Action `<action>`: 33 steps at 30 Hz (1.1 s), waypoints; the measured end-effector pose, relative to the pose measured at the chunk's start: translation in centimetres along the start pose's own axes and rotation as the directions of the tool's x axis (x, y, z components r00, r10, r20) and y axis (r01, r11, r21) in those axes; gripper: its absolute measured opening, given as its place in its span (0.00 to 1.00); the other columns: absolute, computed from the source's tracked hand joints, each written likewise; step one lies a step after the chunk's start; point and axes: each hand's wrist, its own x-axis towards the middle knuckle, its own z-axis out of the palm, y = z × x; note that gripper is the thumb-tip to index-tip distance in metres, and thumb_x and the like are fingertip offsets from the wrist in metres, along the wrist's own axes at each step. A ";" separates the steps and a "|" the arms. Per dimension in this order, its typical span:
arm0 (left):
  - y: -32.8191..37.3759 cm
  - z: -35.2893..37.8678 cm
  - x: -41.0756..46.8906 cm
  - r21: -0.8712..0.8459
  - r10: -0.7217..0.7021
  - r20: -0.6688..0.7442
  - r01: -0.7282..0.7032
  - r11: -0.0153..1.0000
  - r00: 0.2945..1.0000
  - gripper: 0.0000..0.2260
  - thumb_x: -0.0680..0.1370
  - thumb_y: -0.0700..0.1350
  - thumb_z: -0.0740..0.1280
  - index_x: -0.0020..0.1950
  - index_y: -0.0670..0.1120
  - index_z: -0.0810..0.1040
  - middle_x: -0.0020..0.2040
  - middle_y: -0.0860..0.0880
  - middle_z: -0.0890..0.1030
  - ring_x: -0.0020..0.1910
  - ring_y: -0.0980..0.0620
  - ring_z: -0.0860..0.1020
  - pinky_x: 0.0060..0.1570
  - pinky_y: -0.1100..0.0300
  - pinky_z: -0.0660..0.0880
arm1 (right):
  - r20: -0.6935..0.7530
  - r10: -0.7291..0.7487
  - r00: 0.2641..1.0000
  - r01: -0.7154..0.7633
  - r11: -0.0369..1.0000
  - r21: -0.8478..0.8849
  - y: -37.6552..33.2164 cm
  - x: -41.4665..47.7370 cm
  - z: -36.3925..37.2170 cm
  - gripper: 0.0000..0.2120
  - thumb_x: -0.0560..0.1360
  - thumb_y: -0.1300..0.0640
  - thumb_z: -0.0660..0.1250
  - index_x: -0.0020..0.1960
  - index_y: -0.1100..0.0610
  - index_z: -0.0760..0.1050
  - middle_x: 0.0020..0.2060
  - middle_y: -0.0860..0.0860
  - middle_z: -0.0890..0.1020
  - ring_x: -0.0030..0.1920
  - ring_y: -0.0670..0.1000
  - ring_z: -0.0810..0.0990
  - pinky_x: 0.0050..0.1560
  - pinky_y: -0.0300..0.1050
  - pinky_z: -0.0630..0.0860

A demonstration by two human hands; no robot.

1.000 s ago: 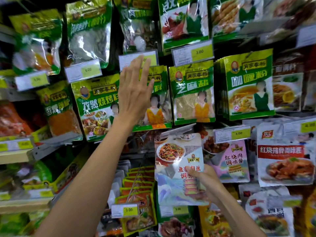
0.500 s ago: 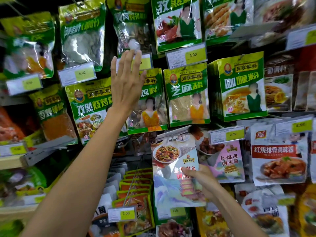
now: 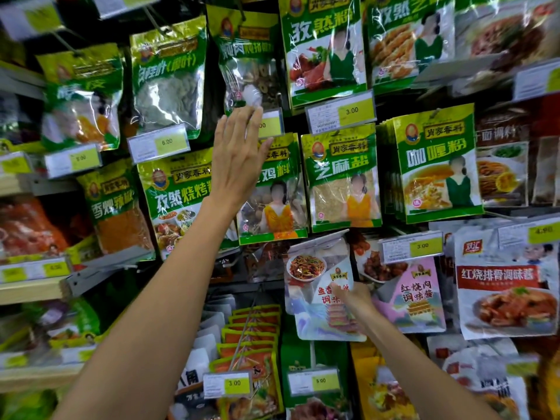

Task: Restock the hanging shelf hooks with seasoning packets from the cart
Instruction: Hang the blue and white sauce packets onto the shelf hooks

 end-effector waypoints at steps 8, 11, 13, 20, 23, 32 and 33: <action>0.8 -0.9 -0.6 -0.055 -0.026 -0.034 0.024 0.998 0.999 0.21 0.83 0.48 0.54 0.71 0.37 0.67 0.70 0.38 0.69 0.71 0.41 0.67 0.73 0.47 0.57 | -0.075 -0.086 0.993 0.074 0.986 -0.150 0.3 -1.9 -0.4 0.14 0.77 0.56 0.68 0.57 0.65 0.76 0.52 0.62 0.82 0.53 0.60 0.81 0.54 0.53 0.78; 2.5 -1.7 -2.9 -0.148 -0.060 -0.181 0.033 0.988 0.982 0.17 0.82 0.43 0.57 0.67 0.35 0.71 0.66 0.37 0.74 0.67 0.40 0.71 0.69 0.47 0.65 | -0.114 -0.205 0.972 0.169 0.950 -0.264 0.8 -4.5 -1.8 0.14 0.78 0.60 0.65 0.62 0.65 0.73 0.56 0.59 0.80 0.57 0.57 0.79 0.52 0.43 0.72; 4.7 -1.9 -6.1 -0.269 -0.118 -0.206 0.059 0.961 0.971 0.14 0.82 0.41 0.60 0.64 0.35 0.74 0.63 0.37 0.76 0.64 0.42 0.72 0.66 0.48 0.68 | -0.123 -0.278 0.953 0.239 0.935 -0.262 1.4 -6.5 -3.3 0.15 0.79 0.61 0.63 0.65 0.62 0.71 0.58 0.56 0.79 0.59 0.55 0.77 0.53 0.42 0.72; 17.8 -3.0 -18.3 -0.592 -0.090 0.105 0.135 0.795 0.990 0.15 0.81 0.42 0.57 0.58 0.34 0.78 0.57 0.37 0.80 0.60 0.43 0.74 0.61 0.45 0.72 | -0.174 -0.342 0.923 0.311 0.932 -0.184 5.2 -12.7 -11.8 0.07 0.81 0.55 0.61 0.55 0.53 0.77 0.44 0.47 0.82 0.45 0.46 0.80 0.41 0.33 0.75; 24.9 -3.7 -22.6 -0.703 -0.035 0.327 0.268 0.658 0.944 0.16 0.81 0.43 0.56 0.58 0.35 0.79 0.56 0.38 0.81 0.58 0.42 0.78 0.60 0.48 0.73 | -0.266 -0.270 0.925 0.233 0.959 -0.161 8.1 -15.5 -17.1 0.08 0.80 0.53 0.62 0.50 0.52 0.79 0.42 0.52 0.84 0.44 0.54 0.82 0.43 0.46 0.80; 46.2 -5.7 -32.8 -0.520 0.212 0.853 0.812 0.264 0.477 0.10 0.82 0.40 0.59 0.51 0.38 0.79 0.45 0.41 0.80 0.45 0.43 0.78 0.43 0.59 0.67 | -0.592 0.042 0.805 -0.175 0.970 -0.168 19.7 -28.0 -34.2 0.10 0.80 0.59 0.62 0.45 0.56 0.81 0.39 0.48 0.85 0.38 0.42 0.82 0.41 0.36 0.75; 48.3 -6.0 -33.9 -0.478 0.258 0.872 0.835 0.274 0.415 0.10 0.82 0.40 0.60 0.52 0.37 0.79 0.46 0.40 0.81 0.47 0.42 0.79 0.46 0.56 0.69 | -0.622 0.076 0.780 -0.225 0.960 -0.165 20.7 -29.4 -35.8 0.11 0.80 0.58 0.62 0.45 0.57 0.81 0.38 0.46 0.84 0.36 0.39 0.80 0.39 0.33 0.72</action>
